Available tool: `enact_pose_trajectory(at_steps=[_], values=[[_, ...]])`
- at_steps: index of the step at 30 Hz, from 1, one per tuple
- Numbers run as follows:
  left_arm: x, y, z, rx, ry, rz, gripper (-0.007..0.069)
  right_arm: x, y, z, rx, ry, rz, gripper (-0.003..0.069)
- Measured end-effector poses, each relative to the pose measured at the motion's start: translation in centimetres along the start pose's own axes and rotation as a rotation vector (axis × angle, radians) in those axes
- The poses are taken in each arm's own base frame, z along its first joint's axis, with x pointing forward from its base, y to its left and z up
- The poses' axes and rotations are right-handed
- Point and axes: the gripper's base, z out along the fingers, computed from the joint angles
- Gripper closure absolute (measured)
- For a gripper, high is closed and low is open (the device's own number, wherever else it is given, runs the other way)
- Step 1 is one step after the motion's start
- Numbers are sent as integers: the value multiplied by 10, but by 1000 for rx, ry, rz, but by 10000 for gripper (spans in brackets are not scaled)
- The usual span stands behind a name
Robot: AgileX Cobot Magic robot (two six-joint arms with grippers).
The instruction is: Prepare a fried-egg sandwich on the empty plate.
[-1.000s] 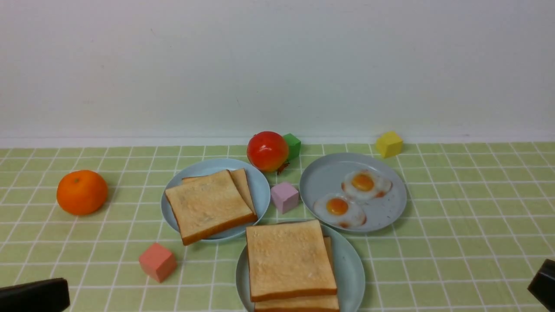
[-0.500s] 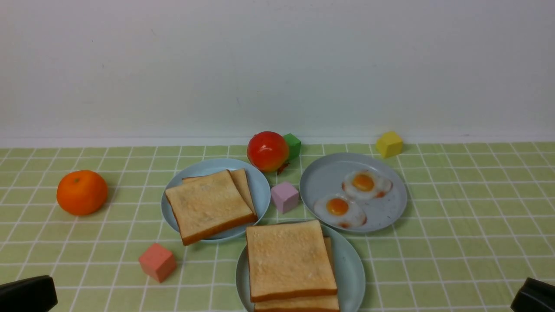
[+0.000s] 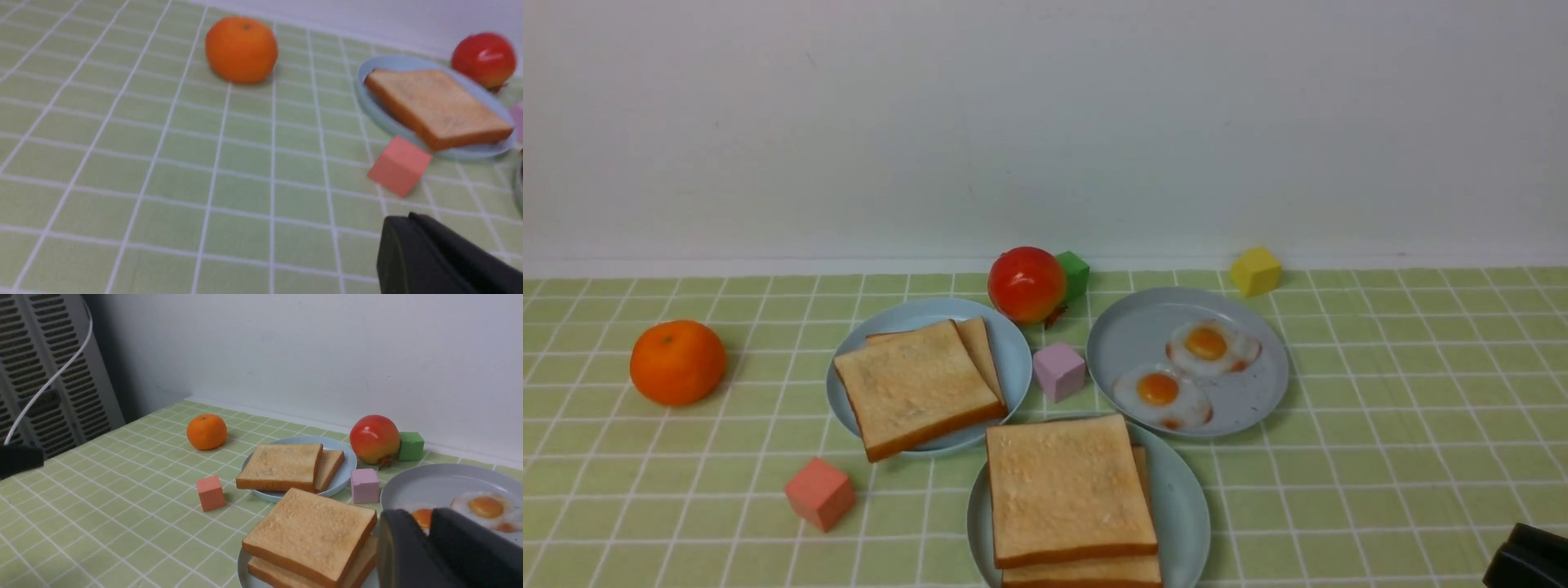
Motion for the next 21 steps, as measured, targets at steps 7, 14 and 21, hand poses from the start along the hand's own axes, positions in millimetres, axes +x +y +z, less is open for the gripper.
enact_pose_trajectory(at_steps=[7,14,21], values=[[4,1,2,7,-5,5,638,0,0,0,1,5,0,521],[4,0,3,13,-8,7,638,1,0,0,3,13,0,516],[4,0,3,14,-9,7,638,1,0,0,3,14,0,506]])
